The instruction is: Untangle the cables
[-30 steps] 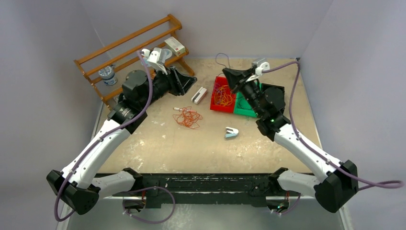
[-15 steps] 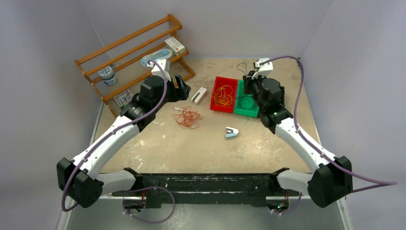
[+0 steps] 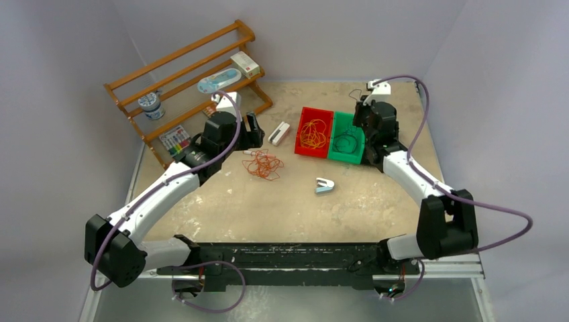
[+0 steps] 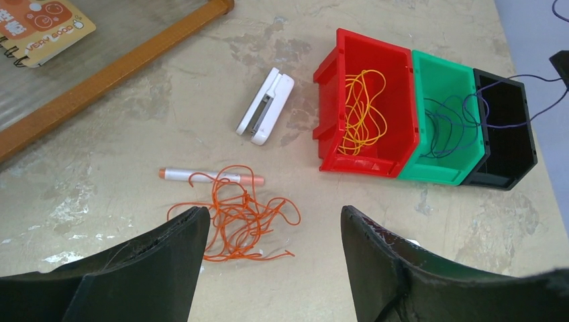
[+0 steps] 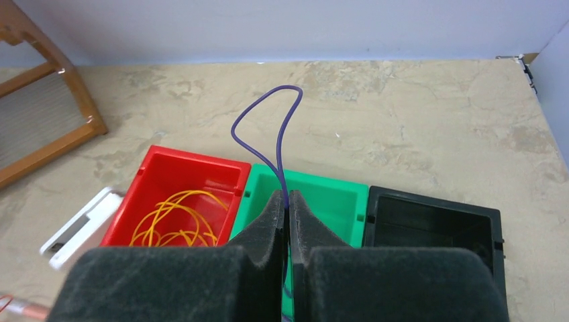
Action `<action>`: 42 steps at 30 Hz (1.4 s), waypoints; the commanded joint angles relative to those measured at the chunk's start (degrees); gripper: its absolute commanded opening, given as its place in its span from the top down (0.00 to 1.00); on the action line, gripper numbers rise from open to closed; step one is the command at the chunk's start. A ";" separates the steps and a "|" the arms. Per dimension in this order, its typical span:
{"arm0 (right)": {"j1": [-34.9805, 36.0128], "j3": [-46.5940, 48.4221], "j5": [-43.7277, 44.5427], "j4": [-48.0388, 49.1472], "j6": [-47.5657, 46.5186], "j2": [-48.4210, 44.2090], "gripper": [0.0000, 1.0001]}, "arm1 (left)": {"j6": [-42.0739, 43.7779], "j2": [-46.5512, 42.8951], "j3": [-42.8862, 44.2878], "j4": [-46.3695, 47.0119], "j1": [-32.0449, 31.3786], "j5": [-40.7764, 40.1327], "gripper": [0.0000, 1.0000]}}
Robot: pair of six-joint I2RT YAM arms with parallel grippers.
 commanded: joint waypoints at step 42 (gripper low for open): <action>-0.91 5.34 -4.46 -7.59 8.39 19.63 0.90 | -1.84 2.18 -2.77 1.90 0.13 -2.35 0.31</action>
